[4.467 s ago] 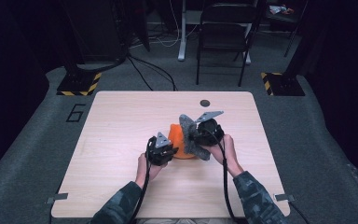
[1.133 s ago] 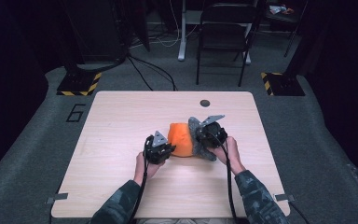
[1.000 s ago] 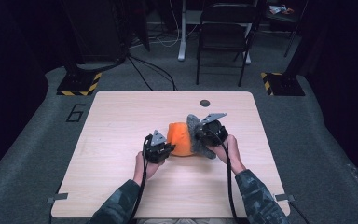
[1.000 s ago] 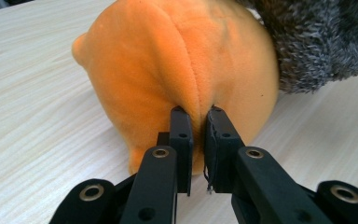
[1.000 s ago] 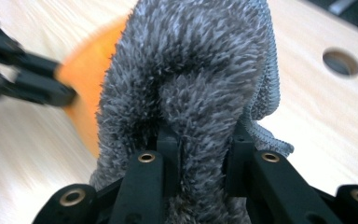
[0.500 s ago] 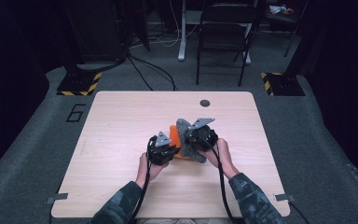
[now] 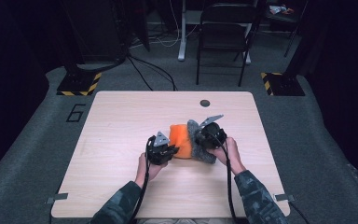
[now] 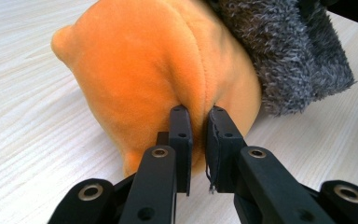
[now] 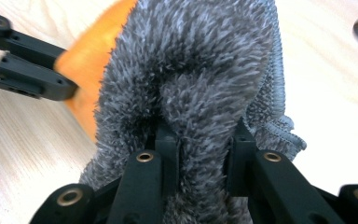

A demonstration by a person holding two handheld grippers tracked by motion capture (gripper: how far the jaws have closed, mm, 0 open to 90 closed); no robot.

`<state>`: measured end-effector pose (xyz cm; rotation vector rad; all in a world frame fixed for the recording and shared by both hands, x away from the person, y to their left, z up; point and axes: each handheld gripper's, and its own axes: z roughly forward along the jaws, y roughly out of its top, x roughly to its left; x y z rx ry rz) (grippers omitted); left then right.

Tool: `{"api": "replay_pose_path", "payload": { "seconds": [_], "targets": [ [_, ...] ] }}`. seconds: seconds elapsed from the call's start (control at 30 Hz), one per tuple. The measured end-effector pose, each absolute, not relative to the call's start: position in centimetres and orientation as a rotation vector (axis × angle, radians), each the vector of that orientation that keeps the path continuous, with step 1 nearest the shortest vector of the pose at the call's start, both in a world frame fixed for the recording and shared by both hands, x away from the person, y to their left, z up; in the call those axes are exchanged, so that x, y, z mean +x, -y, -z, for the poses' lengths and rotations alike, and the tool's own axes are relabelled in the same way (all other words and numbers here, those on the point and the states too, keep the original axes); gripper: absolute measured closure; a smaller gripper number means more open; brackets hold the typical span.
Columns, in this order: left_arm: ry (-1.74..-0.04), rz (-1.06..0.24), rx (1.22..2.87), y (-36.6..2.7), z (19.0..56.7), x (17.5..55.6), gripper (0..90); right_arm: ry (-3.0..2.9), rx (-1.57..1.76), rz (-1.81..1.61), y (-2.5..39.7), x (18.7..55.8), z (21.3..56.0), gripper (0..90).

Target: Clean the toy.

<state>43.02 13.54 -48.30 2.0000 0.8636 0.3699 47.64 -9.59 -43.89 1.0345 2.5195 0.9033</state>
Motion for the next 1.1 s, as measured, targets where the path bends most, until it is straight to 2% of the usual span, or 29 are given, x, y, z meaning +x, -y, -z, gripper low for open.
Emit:
{"api": "replay_pose_path", "payload": {
  "seconds": [0.17, 0.3, 0.37, 0.5, 0.7, 0.73, 0.93, 1.1],
  "targets": [
    [-0.88, -0.358, 1.993, -13.6, 48.3, 43.1, 81.5, -2.507, 1.118, -0.793, 11.1, 48.6, 45.1, 71.8],
    [-0.877, -0.365, 1.995, -13.9, 48.4, 43.2, 81.4, -2.522, 1.222, -0.697, 12.4, 49.5, 48.1, 71.5],
    [-0.882, -0.367, 1.987, -14.0, 48.4, 43.3, 81.2, -2.522, 1.29, -0.753, 12.8, 49.9, 49.3, 71.4],
    [-0.881, -0.372, 1.988, -14.1, 48.4, 43.2, 81.1, -2.514, 1.245, -0.731, 12.9, 49.8, 48.2, 71.5],
    [-0.872, -0.368, 1.997, -14.0, 48.4, 43.2, 80.7, -2.444, 1.2, -0.901, 13.0, 49.2, 44.4, 71.5],
    [-0.873, -0.375, 1.991, -13.9, 48.4, 43.2, 80.6, -2.431, 1.153, -0.978, 12.4, 48.6, 43.1, 71.5],
    [-0.844, -0.389, 2.009, -13.5, 48.2, 42.8, 80.4, -2.432, 1.02, -1.144, 9.6, 46.5, 40.9, 71.1],
    [-0.839, -0.392, 2.005, -13.1, 48.3, 42.6, 80.4, -2.45, 0.931, -1.074, 6.8, 45.5, 41.3, 70.5]
  ]
}}
